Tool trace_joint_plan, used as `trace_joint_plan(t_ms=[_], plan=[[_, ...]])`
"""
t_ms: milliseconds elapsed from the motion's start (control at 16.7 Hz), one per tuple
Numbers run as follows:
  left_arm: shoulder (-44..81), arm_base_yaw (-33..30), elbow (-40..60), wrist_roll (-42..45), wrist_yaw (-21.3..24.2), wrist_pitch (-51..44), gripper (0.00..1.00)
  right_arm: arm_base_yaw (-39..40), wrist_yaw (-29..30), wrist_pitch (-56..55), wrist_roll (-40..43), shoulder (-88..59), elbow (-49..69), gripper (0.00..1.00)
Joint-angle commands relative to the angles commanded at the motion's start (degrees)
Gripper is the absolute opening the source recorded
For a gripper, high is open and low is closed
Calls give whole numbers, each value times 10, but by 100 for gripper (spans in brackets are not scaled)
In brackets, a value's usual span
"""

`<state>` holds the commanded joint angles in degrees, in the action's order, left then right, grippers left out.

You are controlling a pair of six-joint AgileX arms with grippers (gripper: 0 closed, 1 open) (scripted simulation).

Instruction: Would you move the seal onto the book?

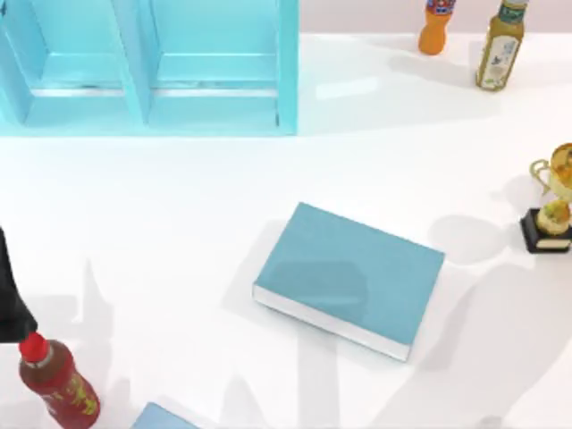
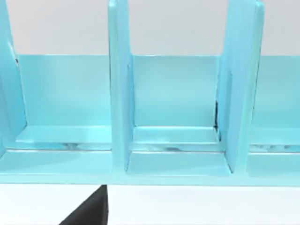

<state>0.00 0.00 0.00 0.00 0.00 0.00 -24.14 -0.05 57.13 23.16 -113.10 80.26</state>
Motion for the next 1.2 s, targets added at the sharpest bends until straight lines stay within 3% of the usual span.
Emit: trace_joint_plan(t_ms=[240,720,1200], plan=[[0,0,0,0,0,0,100,34,0,42,-35,12,37,0],[0,0,0,0,0,0,100,215,1,291,-214,77,208,0],[0,0,0,0,0,0,100,243,-2,307,-242,84,232,0]])
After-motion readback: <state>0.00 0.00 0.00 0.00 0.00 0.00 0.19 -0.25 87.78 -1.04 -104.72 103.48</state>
